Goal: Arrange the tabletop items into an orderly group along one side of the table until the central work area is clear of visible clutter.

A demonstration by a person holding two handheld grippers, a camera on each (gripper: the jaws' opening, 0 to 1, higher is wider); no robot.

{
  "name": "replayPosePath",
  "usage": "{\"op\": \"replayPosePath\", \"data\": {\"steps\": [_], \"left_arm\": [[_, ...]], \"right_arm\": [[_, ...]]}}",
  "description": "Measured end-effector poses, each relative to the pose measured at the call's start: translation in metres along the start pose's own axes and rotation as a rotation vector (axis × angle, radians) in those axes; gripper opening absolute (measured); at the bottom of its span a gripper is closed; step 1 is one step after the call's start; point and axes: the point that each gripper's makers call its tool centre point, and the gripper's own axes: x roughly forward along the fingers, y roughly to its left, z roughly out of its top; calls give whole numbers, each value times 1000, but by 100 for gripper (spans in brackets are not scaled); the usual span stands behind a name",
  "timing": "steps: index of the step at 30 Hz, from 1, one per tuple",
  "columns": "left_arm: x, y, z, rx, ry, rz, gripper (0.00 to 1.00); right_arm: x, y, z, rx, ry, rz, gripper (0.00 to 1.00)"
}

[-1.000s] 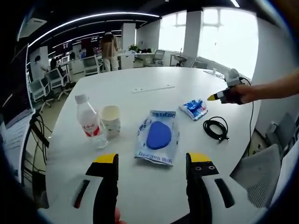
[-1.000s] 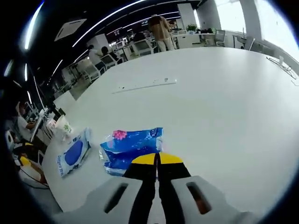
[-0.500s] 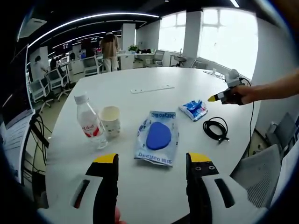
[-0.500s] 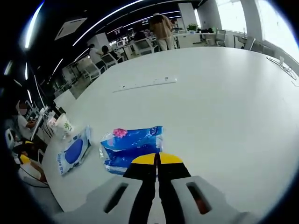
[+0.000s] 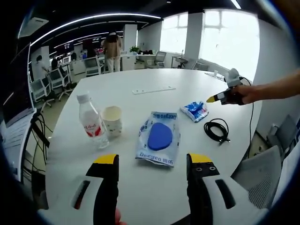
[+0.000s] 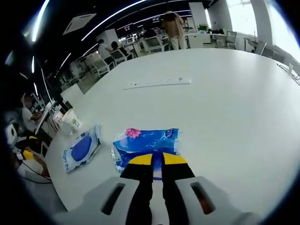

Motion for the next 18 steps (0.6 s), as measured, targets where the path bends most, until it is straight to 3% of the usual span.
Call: {"op": "replayPosePath", "data": {"steps": [6, 18], "left_arm": [[-2, 3, -1, -6, -3, 2, 58], [0, 7, 0, -10, -11, -5, 58]], "right_arm": [[7, 22, 7, -49, 12, 45, 7], [32, 113, 27, -296, 63, 212, 11]]}}
